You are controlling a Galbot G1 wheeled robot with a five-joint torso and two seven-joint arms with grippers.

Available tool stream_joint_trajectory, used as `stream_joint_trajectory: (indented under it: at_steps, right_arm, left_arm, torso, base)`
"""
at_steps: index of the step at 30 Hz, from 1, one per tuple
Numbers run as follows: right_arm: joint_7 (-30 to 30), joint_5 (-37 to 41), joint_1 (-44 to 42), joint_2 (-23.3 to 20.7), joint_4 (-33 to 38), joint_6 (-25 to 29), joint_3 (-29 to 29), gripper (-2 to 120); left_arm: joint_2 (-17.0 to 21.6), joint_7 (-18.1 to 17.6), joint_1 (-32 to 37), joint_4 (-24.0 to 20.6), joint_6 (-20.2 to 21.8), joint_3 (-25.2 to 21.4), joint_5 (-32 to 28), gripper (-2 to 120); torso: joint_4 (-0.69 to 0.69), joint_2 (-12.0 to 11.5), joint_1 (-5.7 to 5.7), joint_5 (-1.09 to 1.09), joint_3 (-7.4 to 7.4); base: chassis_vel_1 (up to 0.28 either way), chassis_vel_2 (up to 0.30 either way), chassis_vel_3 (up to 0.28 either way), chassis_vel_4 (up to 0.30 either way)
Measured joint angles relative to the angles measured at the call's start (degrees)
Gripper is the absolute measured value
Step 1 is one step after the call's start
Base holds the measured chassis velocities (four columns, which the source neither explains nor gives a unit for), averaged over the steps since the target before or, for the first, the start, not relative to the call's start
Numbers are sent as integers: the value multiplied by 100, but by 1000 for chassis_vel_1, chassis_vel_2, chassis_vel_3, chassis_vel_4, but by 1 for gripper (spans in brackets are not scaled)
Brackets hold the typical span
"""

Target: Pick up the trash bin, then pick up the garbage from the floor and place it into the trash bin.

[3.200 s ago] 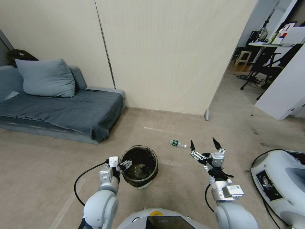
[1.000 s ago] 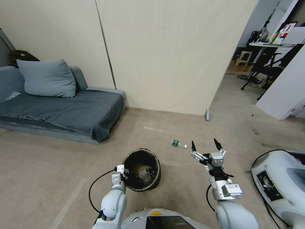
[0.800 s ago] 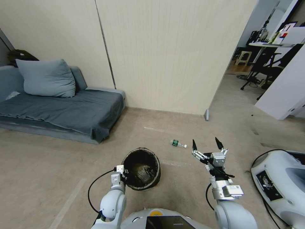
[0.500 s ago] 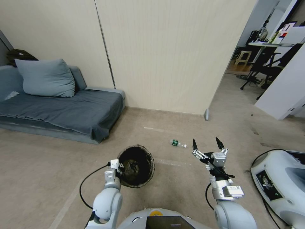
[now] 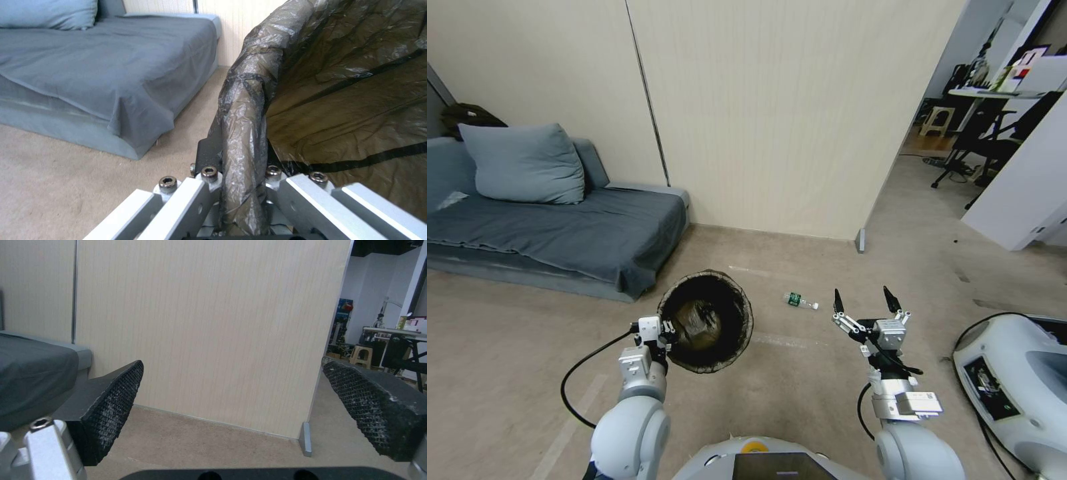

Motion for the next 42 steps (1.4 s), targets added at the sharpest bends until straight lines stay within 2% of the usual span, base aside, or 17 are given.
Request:
stream_joint_trajectory:
  at_steps: [19,42]
  right_arm:
    - [-251,-1,19,0,-47,62,4,100]
    - [-261,-10,21,0,-69,64,10,100]
  left_arm:
    - [-44,-12,27,-20,-87,42,40,1]
    - [-73,1,25,63,-141,57,71,1]
  torso:
    - [0,0,0,0,0]
    - [0,0,0,0,0]
  base:
    - [-10,8,11,-11]
    - [-115,116,122,-113]
